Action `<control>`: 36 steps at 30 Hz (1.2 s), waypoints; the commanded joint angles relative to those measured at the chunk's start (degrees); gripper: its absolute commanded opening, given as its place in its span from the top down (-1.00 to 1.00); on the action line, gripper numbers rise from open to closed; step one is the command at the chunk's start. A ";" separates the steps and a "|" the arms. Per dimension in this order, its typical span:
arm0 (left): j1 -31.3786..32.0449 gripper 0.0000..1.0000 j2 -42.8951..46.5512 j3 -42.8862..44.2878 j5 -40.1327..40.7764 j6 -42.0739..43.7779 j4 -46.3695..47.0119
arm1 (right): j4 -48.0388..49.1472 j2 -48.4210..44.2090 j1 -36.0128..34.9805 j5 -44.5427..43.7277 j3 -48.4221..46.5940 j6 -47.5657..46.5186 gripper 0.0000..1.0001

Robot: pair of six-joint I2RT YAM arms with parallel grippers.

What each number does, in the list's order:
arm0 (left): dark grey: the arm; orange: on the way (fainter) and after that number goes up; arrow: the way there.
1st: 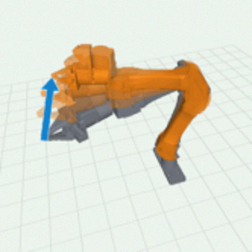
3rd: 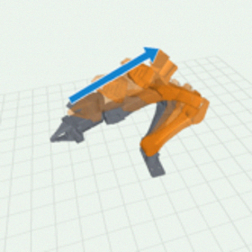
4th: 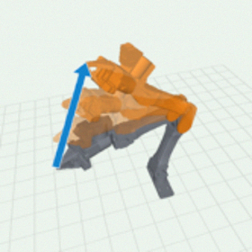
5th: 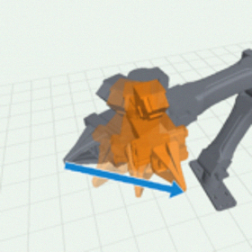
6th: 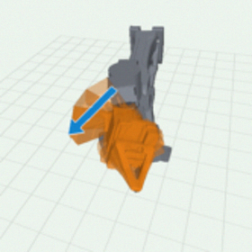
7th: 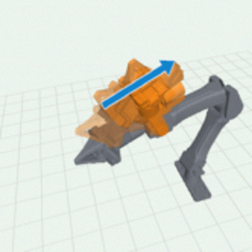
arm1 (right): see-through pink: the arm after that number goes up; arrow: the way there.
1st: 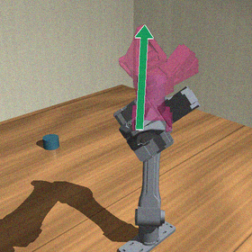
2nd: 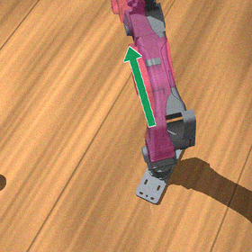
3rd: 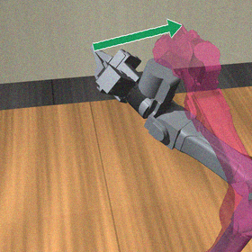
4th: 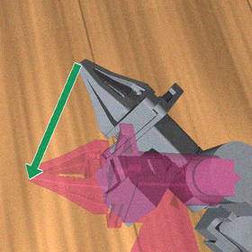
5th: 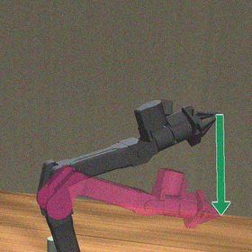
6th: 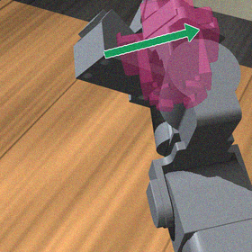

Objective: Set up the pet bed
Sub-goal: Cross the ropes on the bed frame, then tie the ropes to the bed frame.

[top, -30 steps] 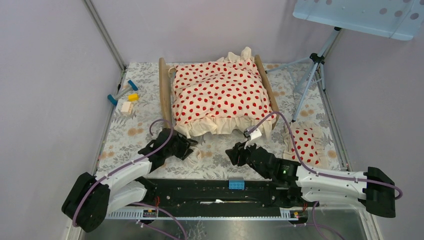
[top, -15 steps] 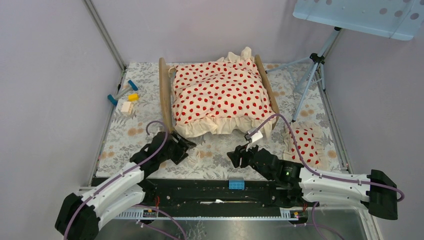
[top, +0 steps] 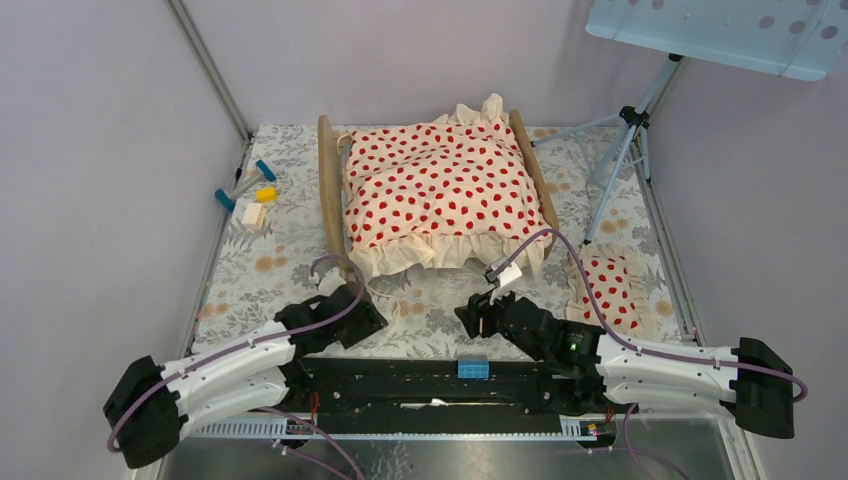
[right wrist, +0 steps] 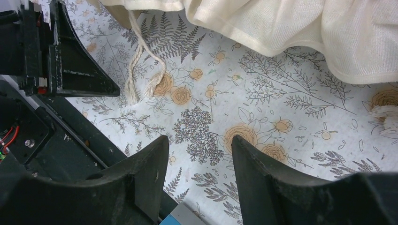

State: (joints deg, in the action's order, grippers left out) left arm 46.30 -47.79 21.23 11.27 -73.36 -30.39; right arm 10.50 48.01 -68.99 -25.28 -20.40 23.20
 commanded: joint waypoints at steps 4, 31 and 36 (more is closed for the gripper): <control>8.43 -0.10 -7.89 5.79 13.00 -5.72 -1.52 | -0.27 -1.38 0.08 0.25 -0.43 -0.23 -0.18; 12.85 0.36 -29.06 10.47 19.06 -9.41 -2.56 | -4.17 -7.77 0.08 -1.59 2.37 0.35 -0.22; 13.85 0.81 -29.22 8.86 18.44 -10.13 -2.74 | -4.18 -9.03 0.08 -2.19 3.14 0.34 -0.24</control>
State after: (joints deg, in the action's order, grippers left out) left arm 59.40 -75.13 32.93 32.84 -81.21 -30.52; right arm 6.00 40.42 -68.99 -25.02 -17.85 23.38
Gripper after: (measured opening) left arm 0.170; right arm 0.614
